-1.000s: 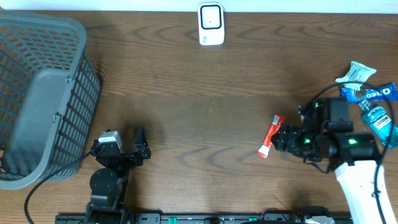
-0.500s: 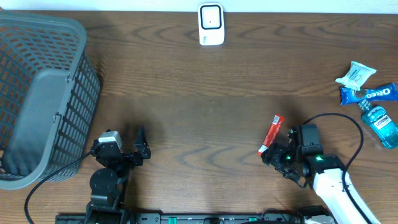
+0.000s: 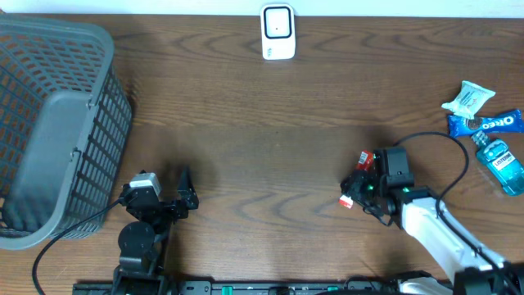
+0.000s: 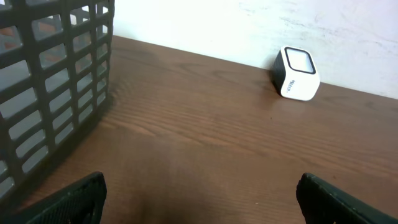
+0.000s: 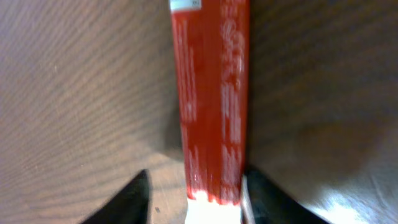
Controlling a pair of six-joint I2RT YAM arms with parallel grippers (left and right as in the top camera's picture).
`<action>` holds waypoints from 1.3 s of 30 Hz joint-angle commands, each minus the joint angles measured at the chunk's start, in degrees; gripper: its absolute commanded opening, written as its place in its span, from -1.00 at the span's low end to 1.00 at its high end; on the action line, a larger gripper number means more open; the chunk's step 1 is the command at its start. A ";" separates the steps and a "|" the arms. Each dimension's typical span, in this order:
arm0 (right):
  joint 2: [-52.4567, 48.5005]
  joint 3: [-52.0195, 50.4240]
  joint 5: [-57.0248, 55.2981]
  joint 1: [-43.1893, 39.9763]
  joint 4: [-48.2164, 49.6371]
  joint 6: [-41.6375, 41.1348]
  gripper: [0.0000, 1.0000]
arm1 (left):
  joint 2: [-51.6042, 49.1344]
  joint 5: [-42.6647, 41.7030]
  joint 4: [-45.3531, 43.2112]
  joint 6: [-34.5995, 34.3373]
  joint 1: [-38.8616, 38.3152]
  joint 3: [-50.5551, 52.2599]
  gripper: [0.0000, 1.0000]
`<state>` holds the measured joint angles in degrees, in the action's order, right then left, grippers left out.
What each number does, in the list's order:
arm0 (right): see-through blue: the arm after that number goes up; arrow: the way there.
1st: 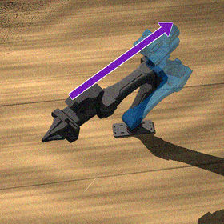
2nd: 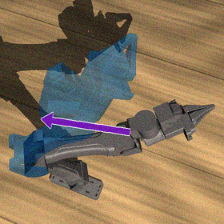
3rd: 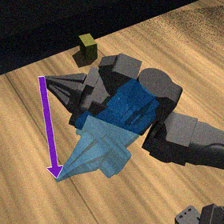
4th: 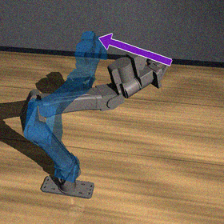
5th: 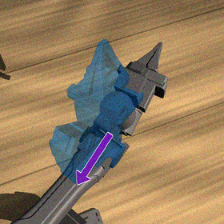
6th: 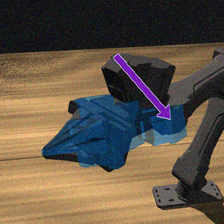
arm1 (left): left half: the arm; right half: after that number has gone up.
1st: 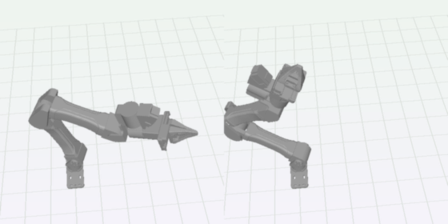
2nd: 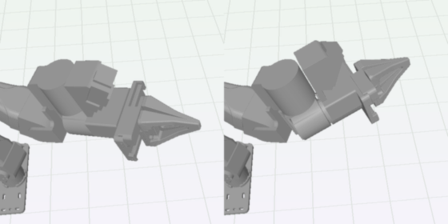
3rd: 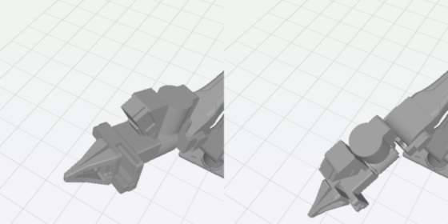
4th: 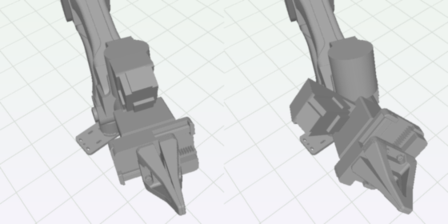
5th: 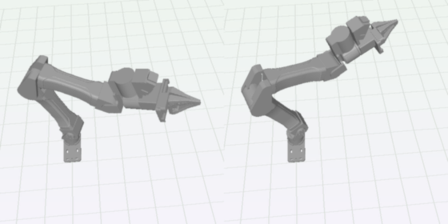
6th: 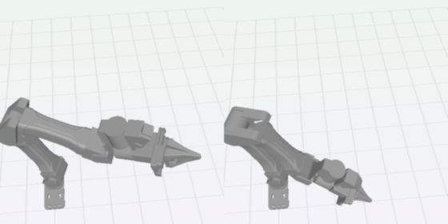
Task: Scan the item barcode
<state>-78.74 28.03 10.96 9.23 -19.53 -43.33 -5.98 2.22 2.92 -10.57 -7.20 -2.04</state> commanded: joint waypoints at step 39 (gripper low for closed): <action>-2.08 25.97 -15.69 10.56 -31.71 9.84 0.82 | 0.11 0.33 0.85 -0.26 0.17 1.81 0.96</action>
<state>-78.24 59.55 -3.11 20.01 -54.72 -30.37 -5.96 2.20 2.94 -10.55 -7.20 -2.04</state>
